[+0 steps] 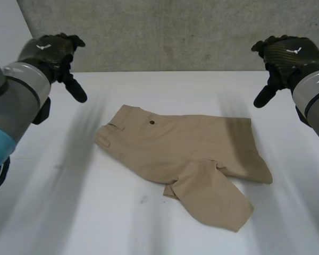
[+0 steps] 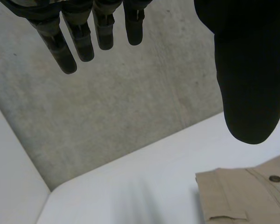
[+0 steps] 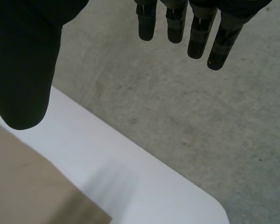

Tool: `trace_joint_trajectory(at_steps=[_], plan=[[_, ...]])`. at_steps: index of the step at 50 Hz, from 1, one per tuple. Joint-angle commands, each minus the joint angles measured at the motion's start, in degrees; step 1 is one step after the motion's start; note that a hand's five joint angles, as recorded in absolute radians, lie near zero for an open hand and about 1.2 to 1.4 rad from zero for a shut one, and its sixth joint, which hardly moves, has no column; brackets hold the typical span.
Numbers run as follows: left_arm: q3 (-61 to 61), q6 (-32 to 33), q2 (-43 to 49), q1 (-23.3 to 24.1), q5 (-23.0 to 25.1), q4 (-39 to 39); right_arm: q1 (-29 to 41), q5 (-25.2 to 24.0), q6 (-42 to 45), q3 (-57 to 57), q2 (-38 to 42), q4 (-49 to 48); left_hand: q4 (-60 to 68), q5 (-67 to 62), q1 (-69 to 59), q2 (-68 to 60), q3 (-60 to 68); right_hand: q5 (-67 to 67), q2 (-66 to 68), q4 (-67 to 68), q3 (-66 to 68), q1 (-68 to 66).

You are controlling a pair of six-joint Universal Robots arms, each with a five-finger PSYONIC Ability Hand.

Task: Fold the shorts.

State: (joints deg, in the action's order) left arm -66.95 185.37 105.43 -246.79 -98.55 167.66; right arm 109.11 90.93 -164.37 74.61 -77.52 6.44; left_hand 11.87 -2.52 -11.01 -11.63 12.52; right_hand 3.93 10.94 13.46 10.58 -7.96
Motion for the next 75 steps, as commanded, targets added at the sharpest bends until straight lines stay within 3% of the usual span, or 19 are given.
trace_joint_trajectory(at_steps=[1,6,17,20,24,31,36,39,44,47,55,59,64,70,71,74,75], plan=[[0.24,3.07,9.87,-1.85,6.97,3.11,0.67,-8.02,12.46,4.22,0.61,0.77,0.69,-0.05,-1.56,-0.94,0.05,-3.93,-0.94,-3.46,-0.58,-2.04],[1.64,7.72,17.61,-2.64,7.41,3.37,0.67,-12.0,19.43,5.46,1.84,0.94,0.69,-0.05,-1.56,-0.94,0.05,-3.93,-0.94,-3.46,-0.58,-2.04],[4.55,10.46,29.57,-3.79,7.15,3.72,0.49,-11.56,19.97,5.37,3.6,0.77,10.44,-9.79,-11.3,-10.69,9.8,-3.93,-0.94,-3.46,-0.58,-2.04],[4.63,10.37,30.54,-3.7,7.32,4.07,0.49,-11.56,19.97,5.37,3.86,0.68,25.04,-24.39,-25.9,-25.28,24.4,-3.93,-0.94,-3.46,-0.58,-2.04],[4.55,10.11,30.45,-3.09,7.41,6.09,0.58,-11.48,20.05,5.37,4.48,0.68,66.71,-66.06,-67.57,-66.96,66.07,-3.93,-0.94,-3.46,-0.58,-2.04],[3.05,8.61,27.74,-3.61,7.23,10.23,0.67,-11.47,20.06,5.46,4.74,0.59,68.13,-67.48,-68.99,-68.37,67.48,-3.93,-0.94,-3.46,-0.58,-2.04],[2.0,3.7,22.9,-5.72,6.53,13.47,0.67,-11.47,20.06,5.46,5.01,0.59,68.13,-67.48,-68.99,-68.37,67.48,-3.93,-0.94,-3.46,-0.58,-2.04],[1.82,0.62,19.13,-8.61,3.38,16.55,0.67,-11.47,20.14,5.46,5.27,0.59,68.13,-67.48,-68.99,-68.37,67.48,-3.93,-0.94,-3.46,-0.58,-2.04],[1.73,-0.35,11.93,-12.66,-6.37,20.24,0.67,-11.39,20.14,5.11,5.36,0.59,68.13,-67.48,-68.99,-68.37,67.48,-3.93,-0.94,-3.46,-0.58,-2.04],[2.44,-0.88,9.37,-12.23,-6.57,21.3,0.76,-10.6,20.14,4.58,5.45,0.5,68.13,-67.48,-68.99,-68.37,67.48,-3.93,-0.94,-3.46,-0.58,-2.04],[3.14,-3.87,4.0,-0.64,1.51,22.09,0.76,-8.05,20.5,4.32,5.71,0.42,68.13,-67.48,-68.99,-68.37,67.48,-3.93,-0.94,-3.46,-0.58,-2.04],[3.93,-3.7,7.42,6.92,4.15,22.01,0.67,-7.52,20.41,3.71,5.45,0.33,68.13,-67.48,-68.99,-68.37,67.48,-3.93,-0.94,-3.46,-0.58,-2.04],[3.85,-3.34,16.63,19.82,8.88,21.39,-0.03,-5.59,19.79,2.03,5.18,0.42,68.13,-67.48,-68.99,-68.37,67.48,-3.93,-0.94,-3.46,-0.58,-2.04],[0.6,-2.73,23.42,26.88,13.03,20.07,-0.3,-2.78,19.79,1.15,5.18,0.33,68.13,-67.48,-68.99,-68.37,67.48,-3.93,-0.94,-3.46,-0.58,-2.04],[-0.89,-2.29,24.03,27.67,12.77,19.9,-0.3,-2.69,19.88,1.15,5.18,0.41,59.15,-58.51,-60.02,-59.4,58.51,-3.93,-0.94,-3.46,-0.58,-2.04],[-2.57,-0.8,23.17,28.29,12.07,19.37,-0.12,-2.69,20.06,1.15,5.18,0.42,13.47,-12.82,-14.33,-13.71,12.82,-3.93,-0.94,-3.46,-0.58,-2.04],[-2.75,-0.1,22.72,28.29,11.63,19.28,-0.12,-2.69,19.97,1.15,5.18,0.42,12.81,-12.17,-13.67,-13.06,12.17,-3.93,-0.94,-3.46,-0.58,-2.04]])
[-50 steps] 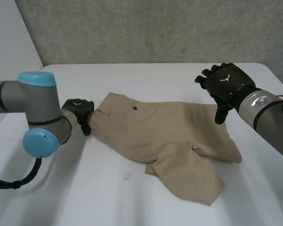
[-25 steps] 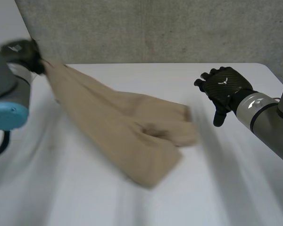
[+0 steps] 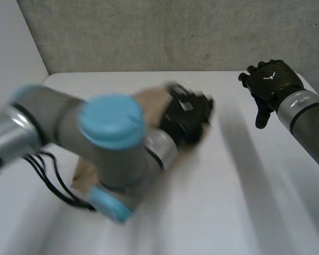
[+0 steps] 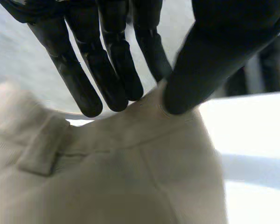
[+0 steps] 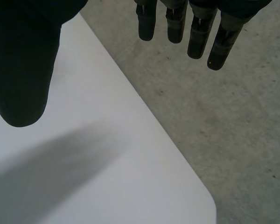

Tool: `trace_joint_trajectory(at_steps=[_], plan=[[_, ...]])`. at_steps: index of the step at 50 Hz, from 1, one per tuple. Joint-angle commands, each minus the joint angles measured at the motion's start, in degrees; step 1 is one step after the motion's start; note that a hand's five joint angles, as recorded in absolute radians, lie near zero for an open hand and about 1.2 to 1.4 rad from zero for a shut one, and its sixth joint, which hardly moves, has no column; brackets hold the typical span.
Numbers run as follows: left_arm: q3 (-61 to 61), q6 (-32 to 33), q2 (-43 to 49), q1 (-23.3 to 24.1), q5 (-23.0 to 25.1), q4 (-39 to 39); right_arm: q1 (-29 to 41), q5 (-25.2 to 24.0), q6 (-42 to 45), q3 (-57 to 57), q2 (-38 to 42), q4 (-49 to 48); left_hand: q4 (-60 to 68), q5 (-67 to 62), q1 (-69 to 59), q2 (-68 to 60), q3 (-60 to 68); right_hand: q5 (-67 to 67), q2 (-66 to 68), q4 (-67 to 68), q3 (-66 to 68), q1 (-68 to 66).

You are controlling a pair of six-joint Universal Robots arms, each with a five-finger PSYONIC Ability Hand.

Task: Fold the shorts.

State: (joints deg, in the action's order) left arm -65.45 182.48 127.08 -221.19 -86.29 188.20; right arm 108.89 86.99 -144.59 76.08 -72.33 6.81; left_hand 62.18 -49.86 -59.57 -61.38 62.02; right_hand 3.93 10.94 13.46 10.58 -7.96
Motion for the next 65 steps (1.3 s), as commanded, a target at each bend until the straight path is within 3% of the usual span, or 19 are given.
trace_joint_trajectory(at_steps=[1,6,15,20,25,31,40,48,50,51,54,58,65], plan=[[-4.43,3.49,0.63,2.61,-0.98,-1.17,0.09,1.16,0.18,-0.32,0.0,0.04,-38.33,36.01,35.72,37.53,-38.17,-3.93,-0.94,-3.46,-0.58,-2.04],[-5.92,7.54,-4.38,0.42,-4.93,-1.17,0.18,0.81,0.01,-0.23,0.0,0.39,-46.41,44.09,43.8,45.61,-46.25,-3.93,-0.94,-3.46,-0.58,-2.04],[-15.84,7.98,-20.11,-10.13,-9.07,-0.9,1.85,0.11,-2.18,0.82,1.14,1.18,-47.76,45.44,45.15,46.96,-47.6,-3.93,-0.94,-3.46,-0.58,-2.04],[-21.64,7.9,-24.07,-16.45,-10.56,-1.43,4.13,-6.38,-9.74,-0.14,3.51,2.85,-42.21,39.9,39.61,41.42,-42.05,-3.93,-0.94,-3.46,-0.58,-2.04],[-28.5,7.81,-25.74,-19.54,-14.6,-3.27,4.84,-17.02,-16.68,-2.51,8.17,5.05,-40.52,38.21,37.91,39.73,-40.36,9.59,12.58,10.05,12.93,-15.55],[-36.59,7.72,-26.63,-20.86,-16.98,-3.19,6.33,-18.17,-19.24,-8.04,15.02,5.14,-39.51,37.2,36.91,38.72,-39.35,12.98,15.97,13.45,16.32,-18.94],[-45.38,7.72,-26.54,-24.28,-16.54,0.23,7.21,-18.88,-19.24,-20.78,27.58,13.91,-34.63,32.32,32.03,33.84,-34.47,12.81,15.8,13.28,16.15,-18.78],[-47.93,7.81,-26.54,-29.47,-14.52,3.75,7.12,-18.26,-18.71,-23.96,31.99,16.04,-34.3,31.98,31.69,33.5,-34.14,16.31,19.3,16.78,19.65,-22.27],[-48.02,7.81,-26.45,-30.17,-11.63,3.84,7.21,-18.26,-18.71,-23.88,31.99,16.04,-34.3,31.98,31.69,33.5,-34.14,26.89,29.88,27.36,30.23,-32.85],[-47.93,7.81,-26.19,-30.61,-10.22,3.84,7.21,-18.44,-18.71,-23.61,31.64,16.04,-34.3,31.98,31.69,33.5,-34.14,41.76,44.75,42.23,45.1,-47.73],[-47.85,7.72,-25.75,-31.67,-5.74,4.02,7.39,-18.44,-18.63,-23.35,30.5,15.95,-33.8,31.48,31.19,33.0,-33.64,65.21,68.2,65.68,68.56,-71.18],[-46.88,7.46,-24.26,-33.25,-1.6,4.54,7.56,-18.0,-18.45,-21.95,25.85,15.6,-33.8,31.48,31.19,33.0,-33.64,66.07,69.06,66.54,69.42,-72.04],[-43.81,3.42,-20.48,-33.43,-0.28,6.04,7.39,-15.89,-18.36,-13.69,15.48,12.18,-33.96,31.64,31.35,33.17,-33.8,66.07,69.06,66.54,69.42,-72.04]])
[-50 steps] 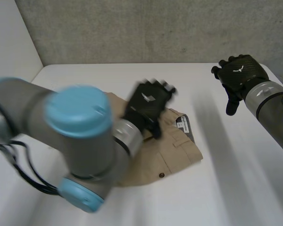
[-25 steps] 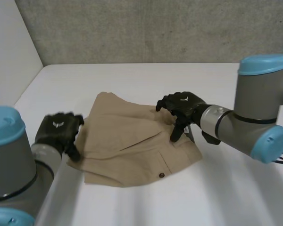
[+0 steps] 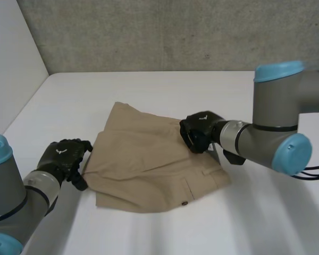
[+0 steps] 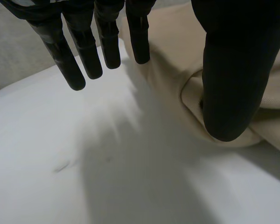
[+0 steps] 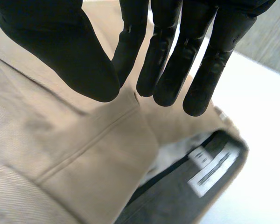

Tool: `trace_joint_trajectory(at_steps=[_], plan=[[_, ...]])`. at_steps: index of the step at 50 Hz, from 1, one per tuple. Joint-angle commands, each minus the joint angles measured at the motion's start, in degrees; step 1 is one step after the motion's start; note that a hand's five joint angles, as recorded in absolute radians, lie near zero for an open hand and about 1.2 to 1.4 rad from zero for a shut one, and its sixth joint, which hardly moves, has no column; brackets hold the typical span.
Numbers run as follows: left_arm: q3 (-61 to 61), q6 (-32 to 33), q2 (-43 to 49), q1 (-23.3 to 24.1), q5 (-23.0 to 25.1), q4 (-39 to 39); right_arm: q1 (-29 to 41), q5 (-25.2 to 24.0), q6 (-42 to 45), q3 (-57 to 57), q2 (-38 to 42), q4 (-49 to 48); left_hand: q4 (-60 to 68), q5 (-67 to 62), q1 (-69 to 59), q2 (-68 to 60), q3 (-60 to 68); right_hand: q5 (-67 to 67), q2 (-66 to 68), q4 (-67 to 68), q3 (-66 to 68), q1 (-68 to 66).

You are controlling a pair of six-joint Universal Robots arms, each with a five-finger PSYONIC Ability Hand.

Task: Fold the shorts.

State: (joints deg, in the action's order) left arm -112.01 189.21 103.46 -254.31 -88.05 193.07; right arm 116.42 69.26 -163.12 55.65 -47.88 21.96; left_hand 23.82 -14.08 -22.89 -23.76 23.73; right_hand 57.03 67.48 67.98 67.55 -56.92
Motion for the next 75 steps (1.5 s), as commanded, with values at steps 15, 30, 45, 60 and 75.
trace_joint_trajectory(at_steps=[15,30,45,60,75], plan=[[6.8,-3.67,7.45,0.48,1.83,1.26,0.03,8.61,0.17,11.41,-7.58,-6.67,20.36,-20.1,-21.29,-20.42,20.45,-40.62,-41.07,-41.57,-41.14,30.52],[7.77,-3.32,9.3,-0.31,1.83,1.17,0.12,5.09,-0.71,-2.12,5.25,2.82,43.42,-43.16,-44.35,-43.47,43.51,-44.84,-45.28,-45.78,-45.35,34.73],[17.95,0.01,10.71,-0.14,4.02,3.28,0.39,3.94,0.08,-12.75,7.81,5.99,52.33,-52.07,-53.26,-52.39,52.42,12.97,12.52,12.02,12.45,-23.08],[47.41,12.33,4.31,6.71,-1.34,27.41,0.3,18.28,2.89,-7.85,-14.95,-48.57,52.17,-51.91,-53.09,-52.22,52.25,12.97,12.52,12.02,12.45,-23.08],[24.59,12.76,4.98,7.86,-0.9,31.31,0.3,15.55,3.07,6.83,-15.32,-38.67,50.66,-50.4,-51.59,-50.71,50.74,12.97,12.52,12.02,12.45,-23.08]])
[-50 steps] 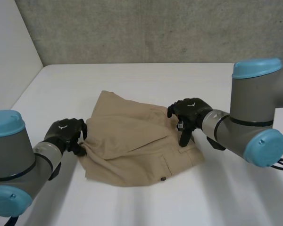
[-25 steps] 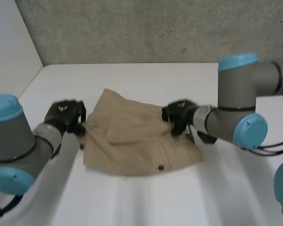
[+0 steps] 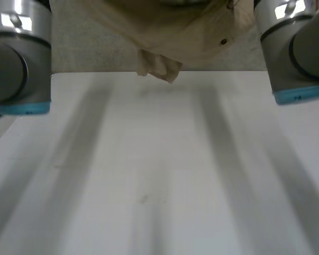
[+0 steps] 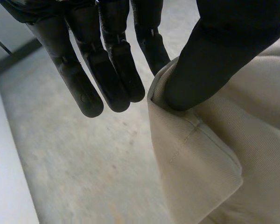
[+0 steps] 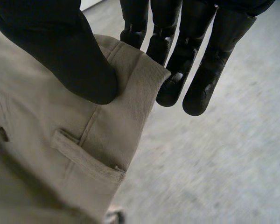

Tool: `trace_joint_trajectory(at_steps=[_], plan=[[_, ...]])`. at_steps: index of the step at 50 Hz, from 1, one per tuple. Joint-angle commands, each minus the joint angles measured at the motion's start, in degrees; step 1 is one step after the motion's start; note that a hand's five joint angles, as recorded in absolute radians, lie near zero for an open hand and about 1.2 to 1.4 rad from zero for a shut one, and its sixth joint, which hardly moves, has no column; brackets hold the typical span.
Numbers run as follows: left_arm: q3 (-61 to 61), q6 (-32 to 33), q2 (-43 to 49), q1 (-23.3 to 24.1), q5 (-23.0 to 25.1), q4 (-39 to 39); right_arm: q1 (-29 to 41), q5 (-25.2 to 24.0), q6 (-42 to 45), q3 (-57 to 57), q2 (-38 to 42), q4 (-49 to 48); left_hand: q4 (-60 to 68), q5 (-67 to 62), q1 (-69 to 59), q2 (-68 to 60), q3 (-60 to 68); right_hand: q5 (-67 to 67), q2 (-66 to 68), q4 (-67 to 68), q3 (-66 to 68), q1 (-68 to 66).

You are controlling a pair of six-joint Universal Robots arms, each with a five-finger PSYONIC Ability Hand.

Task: Fold the shorts.

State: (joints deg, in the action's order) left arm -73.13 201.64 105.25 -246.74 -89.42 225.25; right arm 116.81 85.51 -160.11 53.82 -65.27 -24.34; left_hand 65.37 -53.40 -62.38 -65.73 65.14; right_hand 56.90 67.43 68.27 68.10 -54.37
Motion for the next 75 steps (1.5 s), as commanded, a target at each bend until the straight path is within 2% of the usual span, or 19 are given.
trace_joint_trajectory(at_steps=[1,7,10,15,19,23,26,30,35,38,44,48,49,53,60,69,74,75], plan=[[-15.8,0.33,4.07,0.3,0.56,-0.86,-0.09,-0.7,0.15,9.98,2.51,8.33,8.61,-10.57,-11.59,-8.24,8.83,13.1,12.57,11.73,11.9,-25.63],[-24.15,0.42,9.79,0.38,0.47,-1.39,-0.62,-0.52,0.77,18.86,7.35,14.31,7.93,-9.9,-10.91,-7.56,8.15,13.1,12.57,11.73,11.9,-25.63],[-27.93,0.42,11.38,0.39,0.47,-4.28,-0.97,-0.17,1.73,22.54,8.32,17.46,5.25,-7.22,-8.24,-4.89,5.48,13.1,12.57,11.73,11.9,-25.63],[-31.37,0.33,10.68,0.47,0.65,-11.92,-2.73,-0.87,1.82,28.61,7.36,20.2,-15.92,13.95,12.94,16.29,-15.7,13.1,12.57,11.73,11.9,-25.63],[-32.95,0.16,6.03,0.21,0.56,-20.26,-3.43,-0.96,1.47,32.66,5.34,20.21,-30.72,28.75,27.73,31.08,-30.49,13.1,12.57,11.73,11.9,-25.63],[-33.57,-0.46,2.6,-0.58,-0.14,-25.11,-4.48,-1.05,1.03,36.09,2.61,20.21,-38.29,36.33,35.31,38.66,-38.07,13.1,12.57,11.73,11.9,-25.63],[-33.74,-0.73,0.4,-1.28,-0.49,-26.52,-5.89,-1.83,0.42,38.8,0.94,20.12,-44.54,42.57,41.55,44.91,-44.31,13.1,12.57,11.73,11.9,-25.63],[-35.68,-1.86,-1.8,-4.53,-0.5,-26.53,-8.0,-4.12,-3.53,41.45,-0.91,19.94,-51.45,49.48,48.46,51.81,-51.22,13.1,12.57,11.73,11.9,-25.63],[-36.21,-6.0,-1.37,-5.5,-0.23,-27.06,-10.55,-6.84,-9.77,42.42,-1.26,20.12,-49.6,47.63,46.62,49.97,-49.38,13.1,12.57,11.73,11.9,-25.63],[-36.56,-8.98,-0.93,-5.24,0.21,-27.32,-11.52,-8.08,-12.15,42.33,-1.26,20.12,-44.4,42.44,41.42,44.77,-44.18,13.1,12.57,11.73,11.9,-25.63],[-36.73,-9.43,1.44,-5.15,1.87,-27.14,-12.49,-8.87,-12.59,41.81,-1.26,20.38,-37.67,35.7,34.68,38.04,-37.45,13.1,12.57,11.73,11.9,-25.63],[-36.38,-9.25,3.11,-5.24,7.58,-27.06,-12.57,-8.87,-12.5,41.81,-1.09,20.38,-29.94,27.97,26.95,30.3,-29.71,13.1,12.57,11.73,11.9,-25.63],[-36.29,-9.25,3.64,-5.59,10.38,-27.06,-12.57,-8.96,-12.42,41.89,-1.0,20.38,-28.42,26.45,25.44,28.79,-28.2,13.1,12.57,11.73,11.9,-25.63],[-35.68,-8.99,5.31,-6.29,14.79,-26.53,-12.49,-8.96,-12.5,41.9,-0.65,20.38,-28.07,26.11,25.09,28.44,-27.85,13.1,12.57,11.73,11.9,-25.63],[-32.26,-8.72,9.35,-6.38,14.27,-26.44,-12.14,-8.96,-12.33,42.07,-0.73,20.38,-25.55,23.58,22.56,25.91,-25.32,13.1,12.57,11.73,11.9,-25.63],[-28.03,-6.27,14.89,-5.77,10.58,-25.83,-12.4,-8.87,-12.15,41.98,-0.82,20.38,-19.17,17.2,16.18,19.53,-18.94,13.1,12.57,11.73,11.9,-25.63],[-27.86,-2.92,15.86,-5.59,8.91,-25.04,-12.31,-8.87,-11.98,41.98,-0.82,20.38,-6.89,4.93,3.91,7.26,-6.67,13.1,12.57,11.73,11.9,-25.63],[-28.03,-2.57,15.86,-5.5,8.74,-24.69,-12.22,-8.78,-11.98,41.98,-0.82,20.38,2.28,-4.25,-5.27,-1.92,2.51,13.1,12.57,11.73,11.9,-25.63]])
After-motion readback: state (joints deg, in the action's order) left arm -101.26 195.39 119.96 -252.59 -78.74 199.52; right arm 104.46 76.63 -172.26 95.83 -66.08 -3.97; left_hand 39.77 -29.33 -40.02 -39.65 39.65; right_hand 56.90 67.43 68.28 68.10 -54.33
